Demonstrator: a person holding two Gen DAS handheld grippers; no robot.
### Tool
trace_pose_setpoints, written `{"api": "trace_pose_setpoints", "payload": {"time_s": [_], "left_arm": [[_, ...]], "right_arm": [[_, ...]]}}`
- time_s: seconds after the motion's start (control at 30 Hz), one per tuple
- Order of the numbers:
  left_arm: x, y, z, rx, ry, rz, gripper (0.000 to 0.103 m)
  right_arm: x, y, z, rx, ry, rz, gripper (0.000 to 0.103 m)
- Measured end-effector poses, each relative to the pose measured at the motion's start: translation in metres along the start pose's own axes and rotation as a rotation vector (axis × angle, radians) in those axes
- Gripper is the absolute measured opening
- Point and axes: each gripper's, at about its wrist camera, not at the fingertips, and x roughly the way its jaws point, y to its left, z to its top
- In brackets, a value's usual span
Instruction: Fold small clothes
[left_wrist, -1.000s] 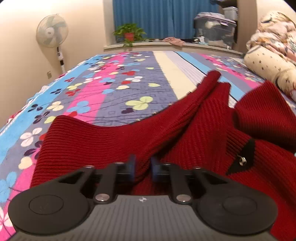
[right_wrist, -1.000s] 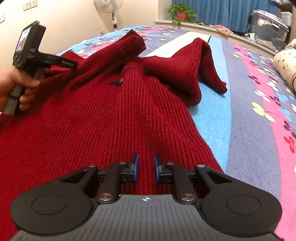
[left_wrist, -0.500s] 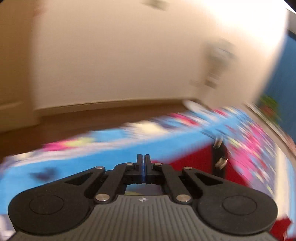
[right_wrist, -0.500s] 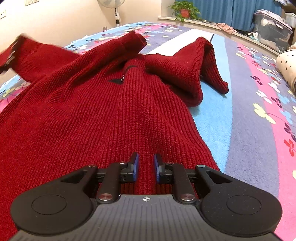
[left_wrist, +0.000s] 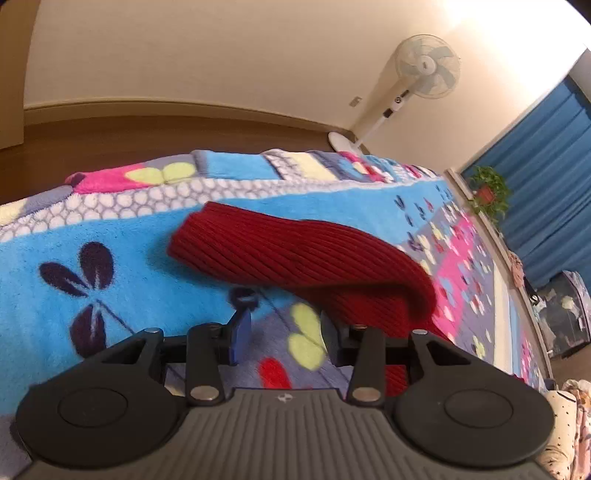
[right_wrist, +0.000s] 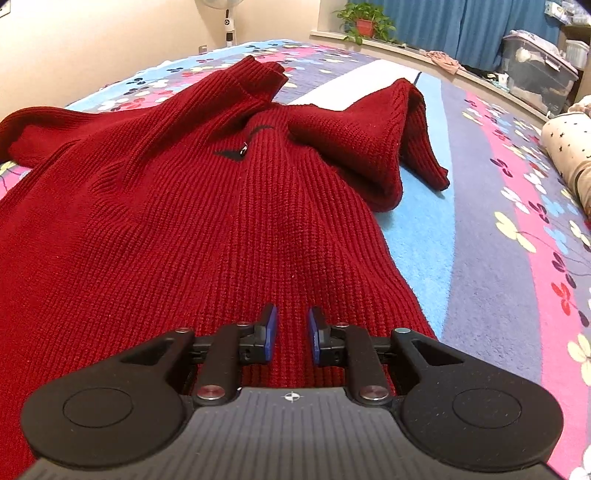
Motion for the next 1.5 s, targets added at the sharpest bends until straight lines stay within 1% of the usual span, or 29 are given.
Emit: {"api": "trace_pose_setpoints", "payload": {"time_s": [0.13, 0.27, 0.3, 0.33, 0.43, 0.5, 0.57, 0.67, 0.7, 0.73, 0.77, 0.8, 0.83, 0.9, 0.97, 1.0, 1.03, 1.07, 1.1, 1.13, 1.17, 1.23, 1.27, 1.3, 1.4, 1.43, 1.5], "left_arm": [[0.026, 0.012, 0.008, 0.025, -0.02, 0.06, 0.046], [0.041, 0.021, 0.026, 0.035, -0.074, 0.065, 0.047], [0.043, 0.022, 0.029, 0.02, -0.095, 0.062, 0.05], [0.044, 0.025, 0.031, -0.003, -0.112, 0.052, 0.056], [0.049, 0.03, 0.036, -0.064, -0.148, 0.008, 0.067], [0.055, 0.028, 0.039, -0.079, -0.163, -0.011, 0.068], [0.059, 0.027, 0.04, -0.107, -0.186, -0.045, 0.068], [0.067, 0.022, 0.042, -0.149, -0.196, -0.087, 0.068], [0.068, 0.02, 0.042, -0.152, -0.197, -0.1, 0.068], [0.07, 0.017, 0.042, -0.143, -0.202, -0.112, 0.049], [0.071, 0.013, 0.043, -0.124, -0.207, -0.113, 0.034], [0.071, 0.009, 0.043, -0.1, -0.218, -0.092, 0.009], [0.067, 0.006, 0.045, -0.079, -0.253, -0.047, 0.008], [0.046, 0.003, 0.048, -0.054, -0.408, 0.109, 0.008], [0.025, 0.01, 0.057, -0.113, -0.512, 0.198, 0.008], [0.016, 0.015, 0.061, -0.123, -0.559, 0.249, 0.008], [0.01, 0.019, 0.063, -0.121, -0.585, 0.278, 0.008], [0.011, 0.023, 0.065, -0.122, -0.572, 0.277, 0.008], [0.015, 0.027, 0.066, -0.13, -0.521, 0.27, 0.009], [0.022, 0.03, 0.067, -0.143, -0.456, 0.29, 0.011], [0.024, 0.031, 0.066, -0.164, -0.432, 0.365, 0.013], [0.016, 0.033, 0.064, -0.235, -0.418, 0.513, 0.022], [0.008, 0.031, 0.062, -0.263, -0.429, 0.533, 0.022], [0.0, 0.024, 0.061, -0.259, -0.443, 0.511, 0.022], [-0.02, -0.018, 0.053, -0.146, -0.46, 0.382, 0.023], [-0.025, -0.035, 0.048, -0.099, -0.453, 0.323, 0.027], [-0.032, -0.068, 0.035, -0.018, -0.399, 0.228, 0.028]], "right_arm": [[0.002, 0.0, -0.001, -0.009, -0.01, -0.002, 0.02], [0.0, -0.002, -0.003, -0.012, -0.017, 0.008, 0.02], [-0.001, -0.002, -0.004, -0.012, -0.02, 0.012, 0.02], [0.0, -0.003, -0.004, -0.013, -0.022, 0.015, 0.02], [0.0, -0.004, -0.005, -0.019, -0.028, 0.02, 0.02], [-0.001, -0.004, -0.007, -0.021, -0.031, 0.022, 0.02], [-0.002, -0.004, -0.007, -0.023, -0.032, 0.023, 0.02], [-0.002, -0.004, -0.007, -0.024, -0.033, 0.024, 0.02], [-0.002, -0.004, -0.007, -0.025, -0.033, 0.023, 0.02], [-0.002, -0.004, -0.007, -0.027, -0.034, 0.022, 0.02], [-0.002, -0.004, -0.007, -0.029, -0.035, 0.022, 0.02], [-0.001, -0.004, -0.007, -0.03, -0.036, 0.022, 0.02], [-0.001, -0.004, -0.007, -0.031, -0.037, 0.022, 0.02], [-0.001, -0.003, -0.007, -0.032, -0.038, 0.023, 0.02], [-0.001, -0.004, -0.007, -0.031, -0.039, 0.024, 0.02], [-0.002, -0.004, -0.007, -0.03, -0.039, 0.025, 0.02], [-0.003, -0.005, -0.007, -0.029, -0.039, 0.026, 0.02], [-0.003, -0.005, -0.007, -0.027, -0.038, 0.026, 0.02], [-0.003, -0.005, -0.007, -0.027, -0.037, 0.026, 0.02], [-0.003, -0.004, -0.006, -0.027, -0.036, 0.025, 0.02], [-0.003, -0.004, -0.006, -0.028, -0.036, 0.025, 0.02], [-0.003, -0.004, -0.004, -0.022, -0.034, 0.023, 0.02], [-0.003, -0.004, -0.004, -0.016, -0.034, 0.022, 0.02], [-0.004, -0.005, -0.002, -0.003, -0.036, 0.021, 0.02], [-0.004, -0.007, -0.001, 0.017, -0.042, 0.022, 0.021], [-0.003, -0.006, -0.001, 0.015, -0.042, 0.021, 0.021], [-0.002, -0.005, -0.001, 0.014, -0.042, 0.017, 0.021]]}}
